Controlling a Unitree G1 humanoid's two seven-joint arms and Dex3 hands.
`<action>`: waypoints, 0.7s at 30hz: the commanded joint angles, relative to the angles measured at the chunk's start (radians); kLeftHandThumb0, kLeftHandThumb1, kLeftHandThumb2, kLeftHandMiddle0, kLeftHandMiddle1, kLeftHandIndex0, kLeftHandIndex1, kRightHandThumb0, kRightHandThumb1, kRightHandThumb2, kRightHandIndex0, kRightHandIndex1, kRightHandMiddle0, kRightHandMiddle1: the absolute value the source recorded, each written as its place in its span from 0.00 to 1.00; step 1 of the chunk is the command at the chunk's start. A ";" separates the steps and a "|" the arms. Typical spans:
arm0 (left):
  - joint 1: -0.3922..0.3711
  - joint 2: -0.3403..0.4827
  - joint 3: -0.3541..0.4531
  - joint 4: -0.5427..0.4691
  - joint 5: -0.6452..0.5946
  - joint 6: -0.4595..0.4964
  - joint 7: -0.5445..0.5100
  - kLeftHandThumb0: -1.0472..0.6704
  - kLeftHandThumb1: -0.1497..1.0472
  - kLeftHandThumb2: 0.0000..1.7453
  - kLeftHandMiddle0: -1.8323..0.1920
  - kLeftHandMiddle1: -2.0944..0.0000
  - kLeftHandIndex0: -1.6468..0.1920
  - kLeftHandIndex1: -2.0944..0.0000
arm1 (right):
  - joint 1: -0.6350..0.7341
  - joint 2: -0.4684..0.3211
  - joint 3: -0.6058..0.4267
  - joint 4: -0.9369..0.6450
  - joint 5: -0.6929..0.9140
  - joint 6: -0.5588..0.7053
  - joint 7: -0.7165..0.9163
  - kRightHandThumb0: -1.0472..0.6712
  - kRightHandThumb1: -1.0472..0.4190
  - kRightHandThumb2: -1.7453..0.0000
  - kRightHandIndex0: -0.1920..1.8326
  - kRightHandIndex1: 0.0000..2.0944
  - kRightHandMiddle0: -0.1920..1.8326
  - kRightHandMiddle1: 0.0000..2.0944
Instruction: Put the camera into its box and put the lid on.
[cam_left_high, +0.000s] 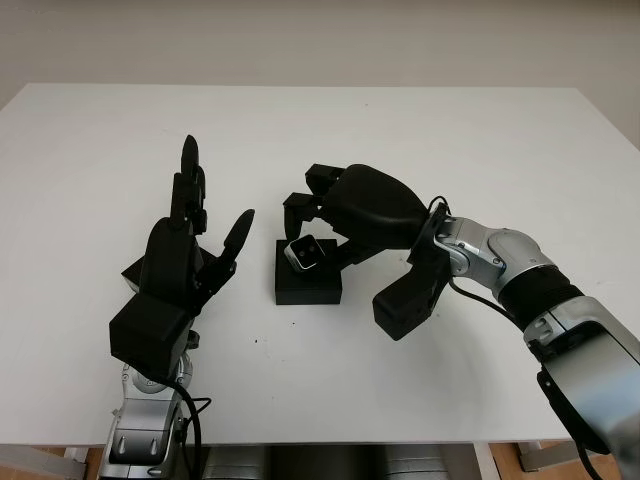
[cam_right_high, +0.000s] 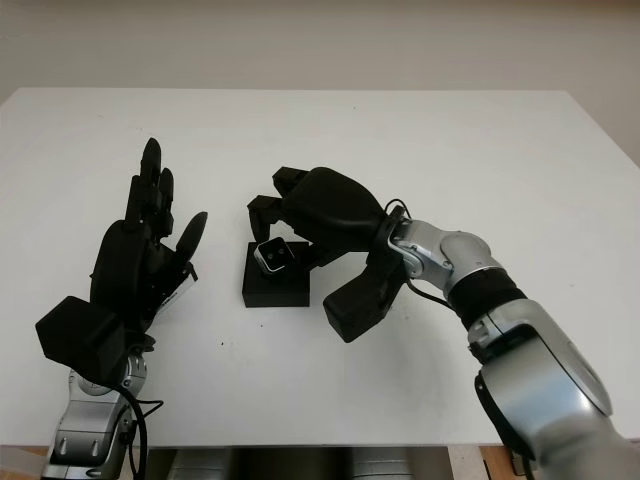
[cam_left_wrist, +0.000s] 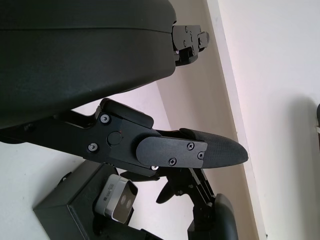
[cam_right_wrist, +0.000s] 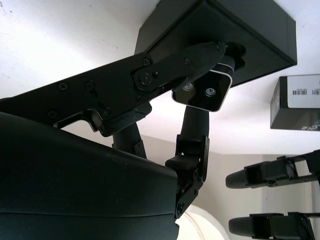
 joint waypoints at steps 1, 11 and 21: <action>0.005 -0.003 -0.002 -0.008 -0.001 -0.005 -0.001 0.15 1.00 0.17 0.96 0.98 0.97 0.98 | -0.018 -0.017 -0.006 -0.030 0.011 0.008 0.016 0.35 0.00 0.96 0.21 1.00 0.29 0.87; -0.005 -0.004 -0.004 0.003 -0.004 -0.007 -0.005 0.15 1.00 0.17 0.96 0.97 0.97 0.98 | 0.045 -0.029 -0.051 -0.220 0.068 0.147 0.203 0.35 0.00 0.95 0.25 1.00 0.28 0.95; -0.017 -0.010 -0.010 0.012 -0.022 -0.010 -0.013 0.15 1.00 0.17 0.96 0.98 0.97 0.98 | 0.130 -0.044 -0.107 -0.504 0.087 0.338 0.402 0.36 0.00 0.96 0.26 1.00 0.27 0.91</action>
